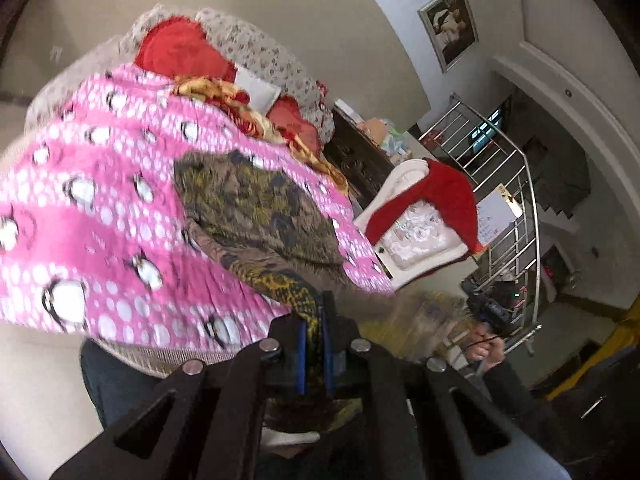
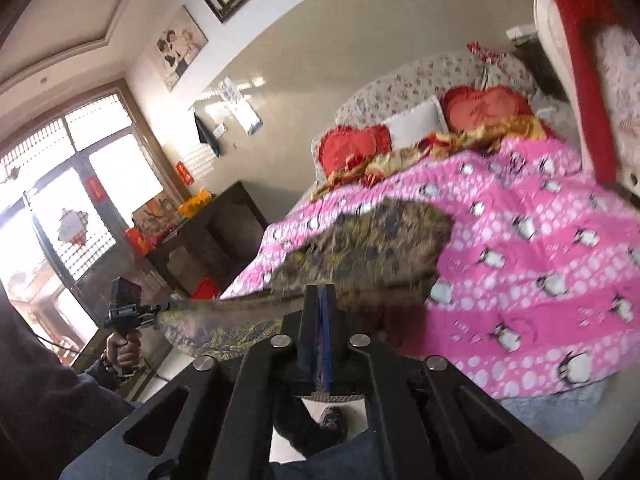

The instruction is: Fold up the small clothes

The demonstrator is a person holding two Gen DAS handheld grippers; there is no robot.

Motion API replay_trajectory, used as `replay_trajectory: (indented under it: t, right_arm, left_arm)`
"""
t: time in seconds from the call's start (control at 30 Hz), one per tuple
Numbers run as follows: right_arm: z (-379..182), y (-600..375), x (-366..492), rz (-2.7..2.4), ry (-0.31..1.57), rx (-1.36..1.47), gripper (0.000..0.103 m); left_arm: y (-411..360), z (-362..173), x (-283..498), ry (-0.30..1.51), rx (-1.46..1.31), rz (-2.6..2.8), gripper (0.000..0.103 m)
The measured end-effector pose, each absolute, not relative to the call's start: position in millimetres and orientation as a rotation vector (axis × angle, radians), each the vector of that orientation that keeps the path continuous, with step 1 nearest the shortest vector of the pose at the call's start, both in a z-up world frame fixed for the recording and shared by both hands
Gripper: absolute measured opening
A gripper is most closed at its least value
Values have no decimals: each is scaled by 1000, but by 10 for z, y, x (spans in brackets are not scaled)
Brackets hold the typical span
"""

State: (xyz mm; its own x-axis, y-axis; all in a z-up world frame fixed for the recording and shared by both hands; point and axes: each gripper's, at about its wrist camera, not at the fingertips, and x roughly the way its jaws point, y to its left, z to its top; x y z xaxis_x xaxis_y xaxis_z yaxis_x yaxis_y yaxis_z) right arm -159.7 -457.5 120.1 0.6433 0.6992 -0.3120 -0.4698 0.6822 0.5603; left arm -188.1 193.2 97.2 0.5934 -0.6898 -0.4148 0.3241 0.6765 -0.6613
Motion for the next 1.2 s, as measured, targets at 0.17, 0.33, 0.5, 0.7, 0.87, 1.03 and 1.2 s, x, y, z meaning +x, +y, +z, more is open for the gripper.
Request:
replay_trajectory:
  t: [0.17, 0.33, 0.5, 0.7, 0.87, 1.03, 1.2]
  right_arm:
    - [1261, -4708, -1318, 645, 562, 427, 0]
    - [912, -4350, -1061, 595, 714, 393, 21]
    - [195, -3796, -1340, 638, 921, 359, 26]
    - [-323, -3331, -1713, 640, 1033, 236, 26]
    - [-640, -3128, -1663, 658, 1080, 64, 27]
    - [-831, -3010, -1477, 712, 1125, -56, 27]
    - [-846, -3110, -1373, 786, 1080, -90, 27]
  left_arm:
    - [1863, 929, -1475, 735, -540, -549, 6]
    - [1803, 761, -1384, 785, -526, -513, 6]
    - [1904, 610, -1413, 796, -584, -487, 6]
    - [1967, 559, -1377, 801, -605, -483, 6]
    - [1917, 622, -1419, 801, -569, -489, 6]
    - [1913, 626, -1466, 796, -583, -470, 6]
    - [1883, 620, -1486, 804, -579, -464, 6]
